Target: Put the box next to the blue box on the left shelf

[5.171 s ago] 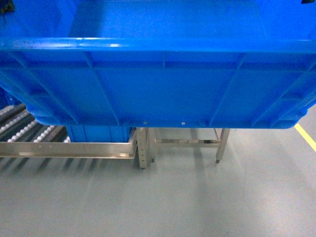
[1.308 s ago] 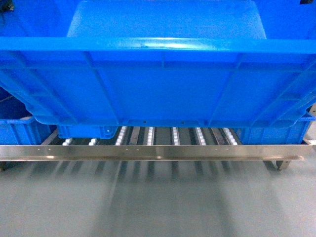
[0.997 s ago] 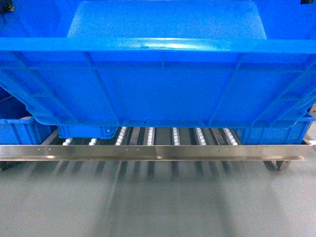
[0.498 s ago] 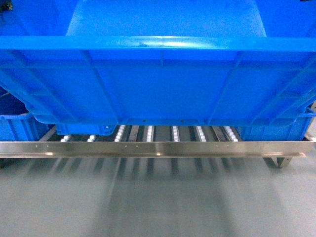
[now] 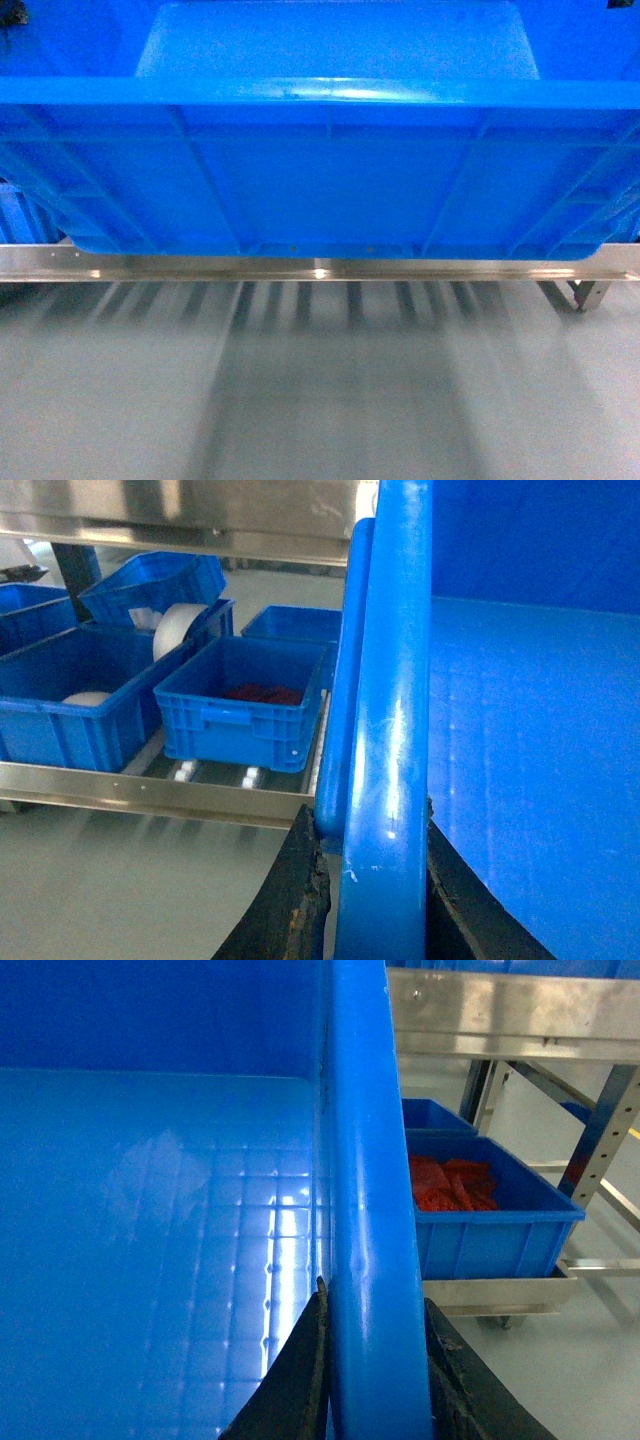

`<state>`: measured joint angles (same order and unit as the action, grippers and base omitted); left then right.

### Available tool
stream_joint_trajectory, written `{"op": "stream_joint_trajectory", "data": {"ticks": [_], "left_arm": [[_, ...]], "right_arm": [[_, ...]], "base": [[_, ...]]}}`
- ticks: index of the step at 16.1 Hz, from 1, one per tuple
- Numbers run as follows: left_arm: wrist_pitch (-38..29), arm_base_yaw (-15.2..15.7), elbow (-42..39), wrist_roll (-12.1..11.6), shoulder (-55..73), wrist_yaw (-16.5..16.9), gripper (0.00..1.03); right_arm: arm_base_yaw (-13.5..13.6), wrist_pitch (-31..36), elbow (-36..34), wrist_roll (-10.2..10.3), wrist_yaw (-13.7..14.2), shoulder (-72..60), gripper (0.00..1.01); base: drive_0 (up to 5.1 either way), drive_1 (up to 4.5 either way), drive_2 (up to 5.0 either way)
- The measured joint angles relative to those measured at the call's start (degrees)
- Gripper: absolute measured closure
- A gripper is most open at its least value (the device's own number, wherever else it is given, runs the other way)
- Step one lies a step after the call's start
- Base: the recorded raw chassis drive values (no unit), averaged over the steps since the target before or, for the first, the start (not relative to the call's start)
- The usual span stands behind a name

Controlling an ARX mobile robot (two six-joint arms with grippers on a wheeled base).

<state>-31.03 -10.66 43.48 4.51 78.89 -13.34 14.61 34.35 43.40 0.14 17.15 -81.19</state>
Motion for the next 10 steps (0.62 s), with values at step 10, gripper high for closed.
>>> {"op": "stream_joint_trajectory", "data": {"ticks": [10], "left_arm": [[0.0, 0.0, 0.0, 0.0, 0.0, 0.0, 0.89]], "right_arm": [[0.0, 0.0, 0.0, 0.0, 0.0, 0.0, 0.84]], "base": [[0.0, 0.0, 0.0]]}}
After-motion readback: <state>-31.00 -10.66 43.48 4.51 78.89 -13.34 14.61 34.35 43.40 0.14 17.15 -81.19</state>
